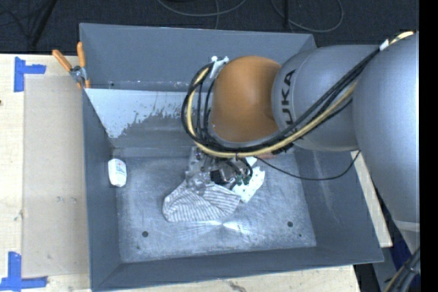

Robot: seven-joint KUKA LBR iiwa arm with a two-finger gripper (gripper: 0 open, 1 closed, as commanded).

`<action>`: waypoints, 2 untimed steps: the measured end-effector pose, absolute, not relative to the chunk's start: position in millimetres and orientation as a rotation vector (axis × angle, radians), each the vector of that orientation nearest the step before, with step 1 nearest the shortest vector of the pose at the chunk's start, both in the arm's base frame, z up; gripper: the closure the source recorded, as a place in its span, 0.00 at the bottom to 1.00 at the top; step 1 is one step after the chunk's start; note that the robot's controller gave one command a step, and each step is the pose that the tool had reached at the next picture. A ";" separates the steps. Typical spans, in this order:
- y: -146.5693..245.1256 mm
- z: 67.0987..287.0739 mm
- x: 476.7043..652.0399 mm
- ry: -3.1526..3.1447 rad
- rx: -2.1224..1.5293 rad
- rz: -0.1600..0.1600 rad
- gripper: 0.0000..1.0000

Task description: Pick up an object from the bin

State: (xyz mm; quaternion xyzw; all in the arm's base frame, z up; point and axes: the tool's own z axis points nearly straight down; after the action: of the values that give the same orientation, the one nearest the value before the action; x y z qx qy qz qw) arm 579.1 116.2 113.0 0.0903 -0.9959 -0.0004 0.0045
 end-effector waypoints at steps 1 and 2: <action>121.2 301.7 581.9 -3.106 0.520 -0.001 1.00; 120.5 298.7 580.9 -3.100 0.516 -0.001 1.00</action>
Offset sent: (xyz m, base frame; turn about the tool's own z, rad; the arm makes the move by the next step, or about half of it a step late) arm 0.0000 0.0000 0.0000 0.0000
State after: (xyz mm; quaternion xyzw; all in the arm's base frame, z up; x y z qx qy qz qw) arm 580.9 120.5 298.7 0.1641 -0.9864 -0.0003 -0.0005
